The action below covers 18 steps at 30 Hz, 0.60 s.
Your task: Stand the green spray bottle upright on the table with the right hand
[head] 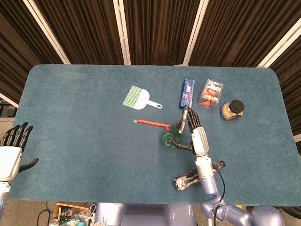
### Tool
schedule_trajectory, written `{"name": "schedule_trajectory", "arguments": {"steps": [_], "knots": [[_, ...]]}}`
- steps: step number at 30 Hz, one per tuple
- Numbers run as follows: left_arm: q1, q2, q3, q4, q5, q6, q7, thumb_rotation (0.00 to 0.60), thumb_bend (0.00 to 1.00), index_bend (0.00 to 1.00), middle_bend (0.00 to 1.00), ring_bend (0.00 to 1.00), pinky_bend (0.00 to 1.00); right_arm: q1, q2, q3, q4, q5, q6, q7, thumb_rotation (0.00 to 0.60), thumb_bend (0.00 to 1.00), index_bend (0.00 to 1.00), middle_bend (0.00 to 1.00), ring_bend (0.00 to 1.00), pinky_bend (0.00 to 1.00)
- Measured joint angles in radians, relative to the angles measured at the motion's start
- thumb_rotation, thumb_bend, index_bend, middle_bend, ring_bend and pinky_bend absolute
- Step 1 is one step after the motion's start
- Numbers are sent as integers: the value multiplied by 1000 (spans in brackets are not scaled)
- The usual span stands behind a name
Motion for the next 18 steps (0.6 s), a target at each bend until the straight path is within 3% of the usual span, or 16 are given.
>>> {"name": "schedule_trajectory", "arguments": {"steps": [8,18], "knots": [[4,5,3,-2,9,11,-7,600,25,0,0,0,100,-34,92,-48,-76,-27,3,-92,600,251,0,0,0,0],[14,11,5,-7,19,30,-13,600,25,0,0,0,100,-115,348,-101,-297,-36,5,-233,600,251,0,0,0,0]]}}
